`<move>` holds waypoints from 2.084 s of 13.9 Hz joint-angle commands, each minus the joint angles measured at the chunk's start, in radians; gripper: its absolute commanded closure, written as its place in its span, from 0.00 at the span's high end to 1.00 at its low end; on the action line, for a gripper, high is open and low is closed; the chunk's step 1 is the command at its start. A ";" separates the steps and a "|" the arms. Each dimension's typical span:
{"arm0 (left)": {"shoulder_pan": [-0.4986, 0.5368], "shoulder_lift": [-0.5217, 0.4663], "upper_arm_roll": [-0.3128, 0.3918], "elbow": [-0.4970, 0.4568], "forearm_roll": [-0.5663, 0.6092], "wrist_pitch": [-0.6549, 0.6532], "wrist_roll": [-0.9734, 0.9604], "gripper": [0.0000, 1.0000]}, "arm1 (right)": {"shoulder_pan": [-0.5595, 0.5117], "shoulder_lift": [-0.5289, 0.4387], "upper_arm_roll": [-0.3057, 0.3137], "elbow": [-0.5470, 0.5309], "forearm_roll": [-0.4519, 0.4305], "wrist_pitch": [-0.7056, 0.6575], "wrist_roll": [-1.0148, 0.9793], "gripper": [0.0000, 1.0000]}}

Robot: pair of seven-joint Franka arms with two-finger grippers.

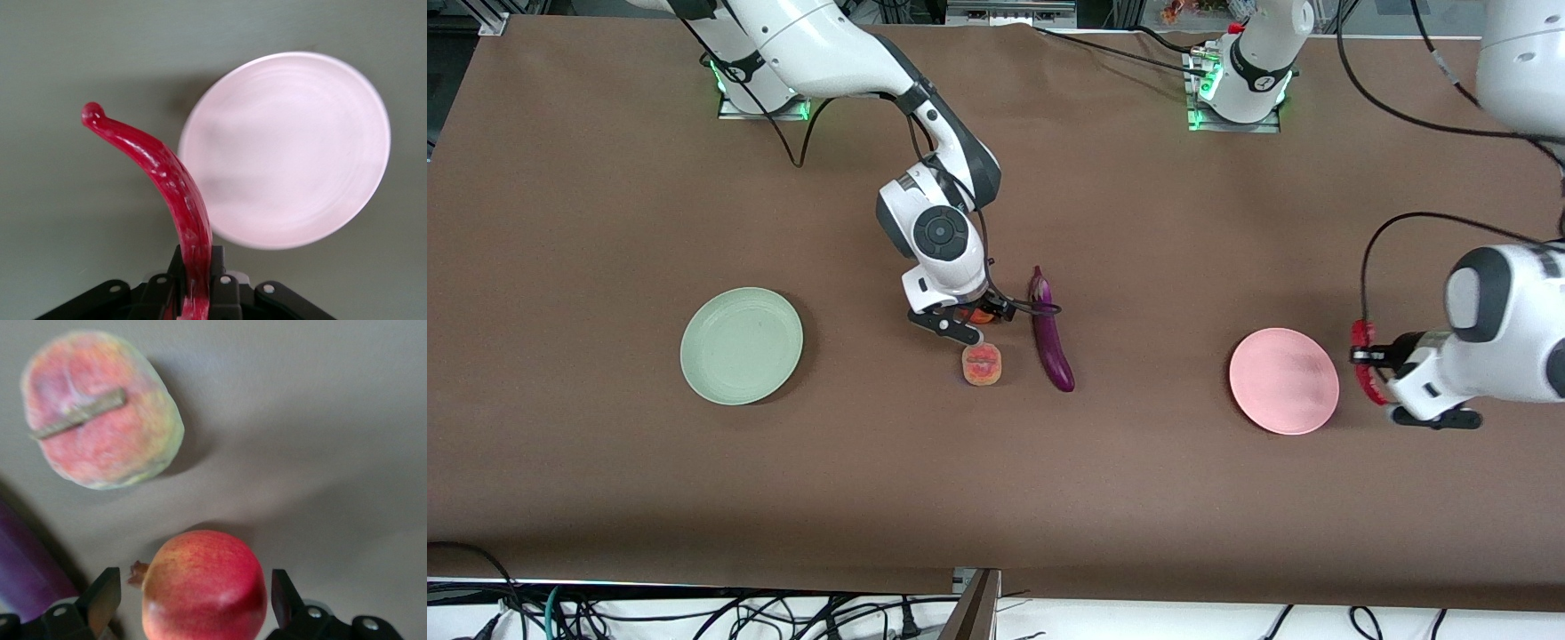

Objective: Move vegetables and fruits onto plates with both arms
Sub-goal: 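Place the chili on the pink plate while the right gripper carries the pomegranate, then grasp the eggplant with the left gripper while the right gripper releases the pomegranate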

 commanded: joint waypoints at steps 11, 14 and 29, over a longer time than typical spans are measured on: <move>-0.042 -0.024 -0.067 -0.014 0.020 0.030 -0.062 1.00 | -0.254 -0.225 -0.036 -0.033 0.007 -0.417 -0.434 0.16; -0.062 -0.022 -0.206 -0.014 -0.030 0.032 -0.337 1.00 | -0.276 -0.259 -0.209 -0.108 0.006 -0.439 -0.686 0.17; -0.539 0.216 -0.155 -0.032 -0.070 0.529 -0.905 0.33 | -0.282 -0.257 -0.351 -0.081 0.069 -0.398 -0.857 0.99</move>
